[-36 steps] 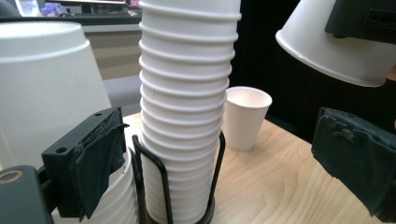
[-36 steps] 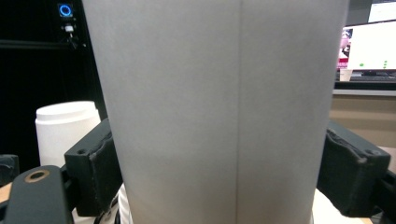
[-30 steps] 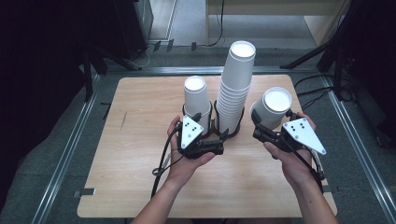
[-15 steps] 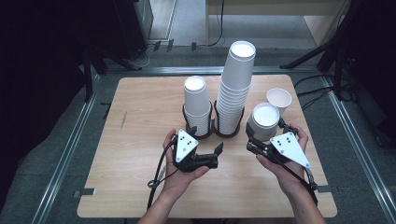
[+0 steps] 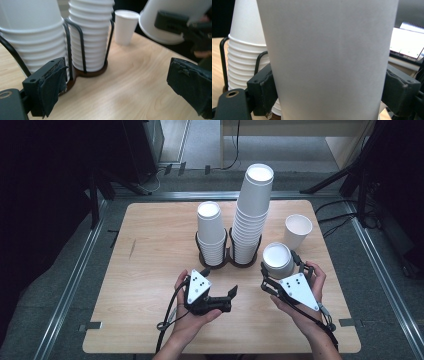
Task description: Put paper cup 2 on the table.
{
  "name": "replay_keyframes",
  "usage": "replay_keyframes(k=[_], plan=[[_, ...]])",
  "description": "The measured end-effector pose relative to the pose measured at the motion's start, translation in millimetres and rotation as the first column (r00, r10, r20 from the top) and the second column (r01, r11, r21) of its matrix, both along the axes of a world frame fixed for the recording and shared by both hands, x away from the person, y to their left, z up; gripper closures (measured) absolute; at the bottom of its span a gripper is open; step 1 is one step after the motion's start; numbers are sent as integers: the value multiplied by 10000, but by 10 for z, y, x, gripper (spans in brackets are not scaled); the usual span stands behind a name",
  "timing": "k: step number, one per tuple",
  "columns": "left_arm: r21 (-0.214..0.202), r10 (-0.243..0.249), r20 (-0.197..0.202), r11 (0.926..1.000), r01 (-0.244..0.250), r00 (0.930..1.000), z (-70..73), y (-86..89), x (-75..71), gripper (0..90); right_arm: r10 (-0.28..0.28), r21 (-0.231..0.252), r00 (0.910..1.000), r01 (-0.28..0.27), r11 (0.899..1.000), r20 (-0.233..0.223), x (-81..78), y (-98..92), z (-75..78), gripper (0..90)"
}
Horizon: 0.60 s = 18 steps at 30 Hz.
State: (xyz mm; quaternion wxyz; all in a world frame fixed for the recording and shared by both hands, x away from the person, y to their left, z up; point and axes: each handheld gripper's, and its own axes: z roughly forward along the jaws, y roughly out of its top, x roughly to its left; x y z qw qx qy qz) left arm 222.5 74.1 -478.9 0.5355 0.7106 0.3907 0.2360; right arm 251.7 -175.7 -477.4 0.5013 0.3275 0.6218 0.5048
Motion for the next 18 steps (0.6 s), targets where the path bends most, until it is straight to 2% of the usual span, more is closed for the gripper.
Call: replay_keyframes(k=[3,4,6,10,13,16,18], plan=[[5,-73,-133,10000,73,9999,-34,11,13,31,47,-519,9998,-37,9986,181,-21,14,-51,137],[-45,-88,-137,10000,87,9999,-31,11,14,31,47,-549,9998,-37,9985,191,-27,16,-62,137],[-95,-148,-40,9998,148,9999,-26,-7,1,31,128,-558,9998,-118,9984,173,-43,25,-81,138],[9,-428,53,9991,428,9991,-23,-54,-28,31,296,-1160,9990,-254,9929,341,-64,69,-137,139],[-60,-573,66,9983,573,9983,-9,-71,-42,32,417,-1735,9978,-322,9843,513,-81,120,-190,140],[-64,-657,134,9978,657,9978,8,-76,-46,32,559,-2391,9956,-363,9703,758,-98,166,-237,140],[-108,-709,124,9974,710,9974,8,-73,-43,32,650,-2642,9945,-411,9636,824,-111,190,-260,140]])
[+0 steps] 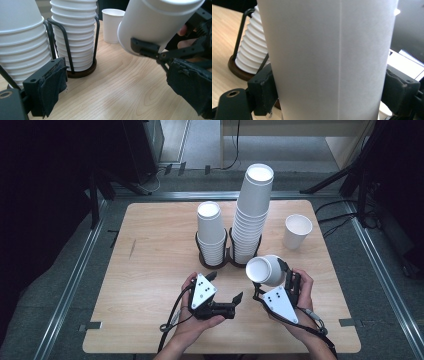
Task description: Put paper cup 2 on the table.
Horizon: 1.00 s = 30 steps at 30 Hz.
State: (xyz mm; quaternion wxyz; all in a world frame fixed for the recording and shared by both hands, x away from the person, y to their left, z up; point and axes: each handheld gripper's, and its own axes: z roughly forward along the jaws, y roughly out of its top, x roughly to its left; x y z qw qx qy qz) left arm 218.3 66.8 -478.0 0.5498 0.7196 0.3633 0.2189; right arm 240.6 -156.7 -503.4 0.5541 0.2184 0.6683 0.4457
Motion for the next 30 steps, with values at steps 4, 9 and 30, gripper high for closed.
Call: replay_keyframes(k=[4,9,30], plan=[[-57,-141,-88,9999,141,9999,-6,10,9,32,28,-708,9995,-6,9975,312,-12,25,-45,140],[-46,-470,35,9989,471,9989,12,5,-8,32,139,-1572,9968,-13,9876,792,-17,20,-112,140],[16,-1262,-62,9920,1262,9920,1,-75,-44,33,942,-3174,9845,-431,9473,1477,-103,126,-192,139]])
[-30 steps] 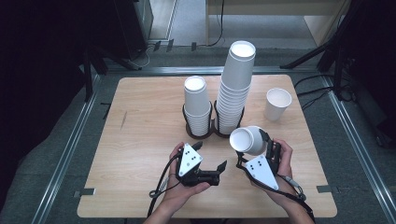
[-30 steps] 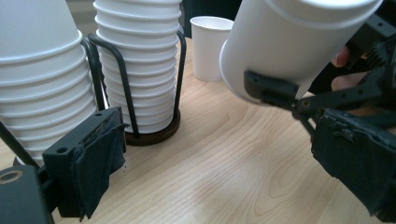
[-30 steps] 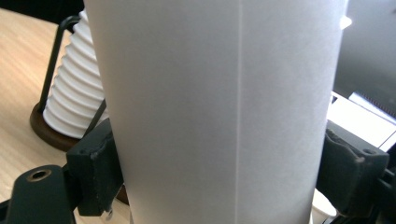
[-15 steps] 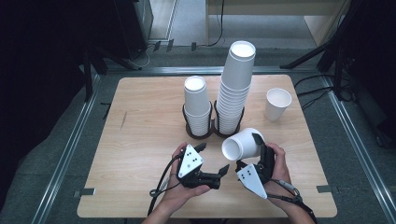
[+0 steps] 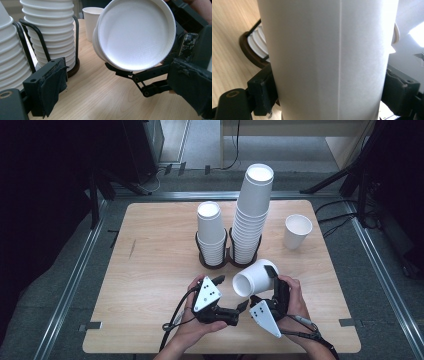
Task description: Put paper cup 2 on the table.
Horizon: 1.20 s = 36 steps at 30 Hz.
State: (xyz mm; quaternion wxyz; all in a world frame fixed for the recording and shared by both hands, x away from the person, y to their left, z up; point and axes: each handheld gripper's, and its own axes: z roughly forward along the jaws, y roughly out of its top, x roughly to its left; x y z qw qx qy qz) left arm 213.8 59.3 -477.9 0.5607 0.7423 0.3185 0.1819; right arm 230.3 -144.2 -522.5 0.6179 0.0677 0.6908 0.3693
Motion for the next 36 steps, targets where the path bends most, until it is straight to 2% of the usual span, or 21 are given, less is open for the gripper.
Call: replay_keyframes(k=[9,11,24,31,36], plan=[[-61,-127,-34,9999,127,9999,5,-1,-7,48,390,-326,9992,-391,9987,-52,-31,38,-32,139],[-64,-133,-46,9999,132,9999,3,-2,-7,48,446,-304,9988,-451,9985,-188,-47,53,-48,138],[-86,-262,-147,9996,261,9995,-4,7,7,60,1044,-726,9944,-1054,9918,-172,-86,78,-72,137],[-82,-294,-195,9995,292,9994,-7,-15,-2,78,1086,-940,9940,-1096,9895,-157,-106,95,-79,136],[-37,-312,-380,9995,311,9988,-26,-22,14,78,1254,-1089,9920,-1263,9860,-148,-119,111,-85,135]])
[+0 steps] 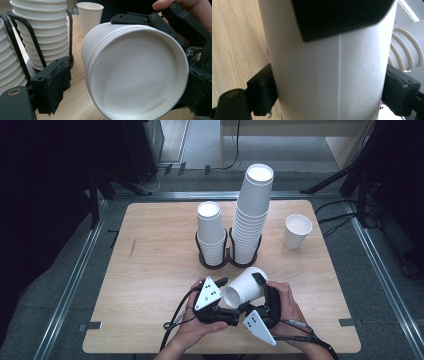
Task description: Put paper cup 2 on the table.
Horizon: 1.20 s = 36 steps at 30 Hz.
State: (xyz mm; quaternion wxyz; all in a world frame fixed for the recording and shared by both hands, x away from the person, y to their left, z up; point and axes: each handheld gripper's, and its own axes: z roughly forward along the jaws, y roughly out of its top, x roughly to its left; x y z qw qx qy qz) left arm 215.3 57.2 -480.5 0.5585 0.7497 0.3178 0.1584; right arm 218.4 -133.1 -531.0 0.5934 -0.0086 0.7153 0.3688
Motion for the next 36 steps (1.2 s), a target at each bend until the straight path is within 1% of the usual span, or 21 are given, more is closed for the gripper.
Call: replay_keyframes(k=[1,3,4,6,8,10,15,18,23,25,27,31,32,35,36], plan=[[31,-13,-12,10000,13,10000,-2,0,2,78,11,-36,10000,-11,10000,45,0,2,-1,135],[38,-20,2,10000,20,10000,-2,-4,-4,128,6,-80,10000,-5,10000,48,-3,6,-7,135],[102,0,42,9999,0,10000,-1,-8,-7,131,17,-138,10000,-16,9999,60,-2,6,-9,135],[88,-9,38,10000,8,10000,-3,-15,-10,136,16,-151,10000,-15,9999,73,-5,6,-12,135],[136,40,58,9999,-41,10000,-5,-17,-9,137,41,-257,9999,-37,9997,162,-3,7,-11,135],[185,57,74,9998,-59,10000,-6,-19,-11,138,29,-341,9999,-23,9994,155,-7,11,-18,135],[200,44,85,9998,-46,10000,-5,-27,-14,165,20,-379,9999,-14,9993,156,-11,20,-17,133],[187,151,9,9997,-151,9999,-7,-26,-10,165,-21,-437,9998,30,9990,193,-9,25,-23,133],[285,166,72,9995,-168,9998,-5,-30,-15,165,55,-539,9997,-42,9985,238,-21,35,-26,133],[279,189,65,9994,-191,9998,-4,-32,-16,168,96,-524,9996,-81,9986,277,-29,40,-26,133],[240,199,43,9995,-200,9998,-1,-35,-21,192,87,-513,9996,-72,9987,280,-26,43,-28,131],[254,223,79,9994,-225,9997,2,-33,-23,197,97,-499,9995,-82,9987,287,-22,37,-28,128],[230,189,41,9996,-190,9998,2,-28,-18,198,104,-489,9995,-90,9988,282,-21,37,-28,127],[143,130,-107,9998,-129,9999,1,-11,-6,204,198,-398,9998,-196,9990,47,-19,32,-20,119],[55,77,-184,10000,-76,9998,1,-2,0,206,208,-346,9998,-210,9992,-46,-20,30,-19,115]])
